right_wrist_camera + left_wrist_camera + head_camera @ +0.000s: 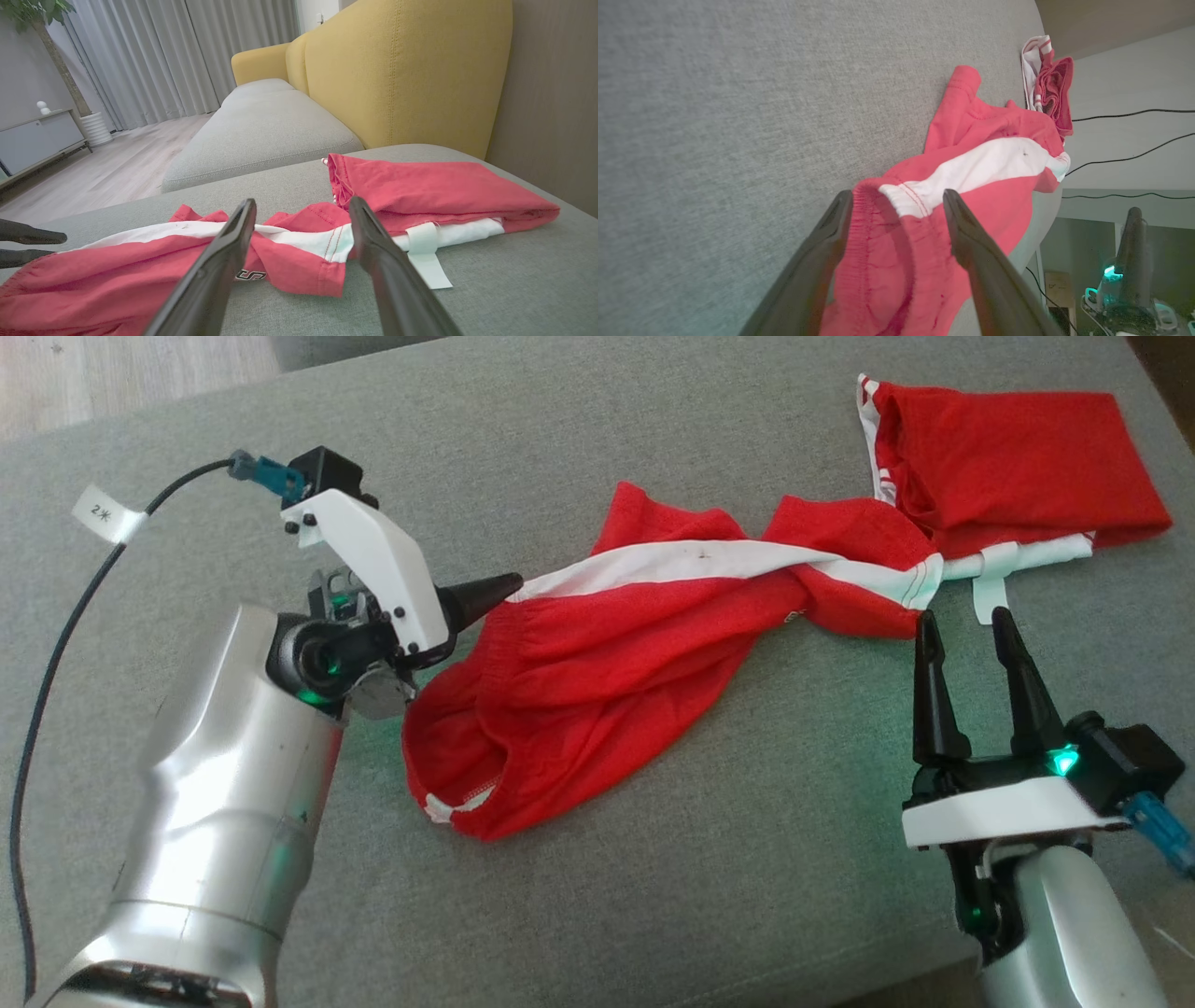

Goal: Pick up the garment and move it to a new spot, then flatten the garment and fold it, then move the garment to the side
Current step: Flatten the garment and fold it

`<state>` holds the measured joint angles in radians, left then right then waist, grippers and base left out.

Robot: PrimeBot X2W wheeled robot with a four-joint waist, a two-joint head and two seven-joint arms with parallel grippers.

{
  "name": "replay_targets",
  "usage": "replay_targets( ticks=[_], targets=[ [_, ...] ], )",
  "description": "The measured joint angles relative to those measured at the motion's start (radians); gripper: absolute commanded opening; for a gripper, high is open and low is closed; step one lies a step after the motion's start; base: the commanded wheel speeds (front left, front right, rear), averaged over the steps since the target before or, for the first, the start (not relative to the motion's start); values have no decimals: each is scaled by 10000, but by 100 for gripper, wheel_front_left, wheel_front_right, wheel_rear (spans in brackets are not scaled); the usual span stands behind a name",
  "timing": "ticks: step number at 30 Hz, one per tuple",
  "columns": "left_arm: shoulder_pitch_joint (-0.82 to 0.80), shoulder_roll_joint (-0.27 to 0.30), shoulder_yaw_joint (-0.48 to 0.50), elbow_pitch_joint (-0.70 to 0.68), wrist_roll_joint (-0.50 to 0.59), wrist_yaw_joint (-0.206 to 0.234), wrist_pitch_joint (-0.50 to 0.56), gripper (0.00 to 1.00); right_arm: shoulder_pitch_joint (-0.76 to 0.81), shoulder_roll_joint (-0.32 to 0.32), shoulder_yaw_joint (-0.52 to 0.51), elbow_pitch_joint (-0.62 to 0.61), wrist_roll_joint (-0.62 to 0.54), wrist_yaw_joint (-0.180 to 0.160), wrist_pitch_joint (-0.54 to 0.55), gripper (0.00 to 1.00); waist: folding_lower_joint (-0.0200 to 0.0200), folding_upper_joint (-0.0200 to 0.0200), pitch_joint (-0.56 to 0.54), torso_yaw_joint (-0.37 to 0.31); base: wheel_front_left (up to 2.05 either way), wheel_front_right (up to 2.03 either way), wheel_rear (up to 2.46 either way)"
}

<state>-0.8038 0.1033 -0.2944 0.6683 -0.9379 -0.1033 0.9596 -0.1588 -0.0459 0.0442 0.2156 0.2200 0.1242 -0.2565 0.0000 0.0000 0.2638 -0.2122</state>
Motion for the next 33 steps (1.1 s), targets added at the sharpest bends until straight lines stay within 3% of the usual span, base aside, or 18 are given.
replay_targets(
  ticks=[23, 24, 26, 27, 33],
  targets=[
    [393, -136, -65, -980, -497, 523, 780, 100, -180, 0, -48, 44, -13, -2, 0, 100, 0, 0, 119, -198, 0, 0, 0],
    [404, -136, -75, -1007, -499, 523, 832, 77, -180, 0, -52, 48, -13, 0, 0, 100, 0, 0, 126, -206, 0, 0, 0],
    [455, -136, -109, -1047, -585, 543, 878, 5, -180, 0, -52, 58, -13, 0, 0, 100, 1, 0, 133, -219, 0, 0, 0],
    [498, -138, -127, -1074, -598, 568, 878, 0, -180, 0, -56, 58, -13, 0, 0, 100, 0, 0, 135, -221, 0, 0, 0],
    [549, -153, -155, -1262, -742, 594, 966, 0, -181, 0, -142, 69, -13, 0, 0, 100, 0, 0, 98, -203, 0, 0, 0]
  ],
)
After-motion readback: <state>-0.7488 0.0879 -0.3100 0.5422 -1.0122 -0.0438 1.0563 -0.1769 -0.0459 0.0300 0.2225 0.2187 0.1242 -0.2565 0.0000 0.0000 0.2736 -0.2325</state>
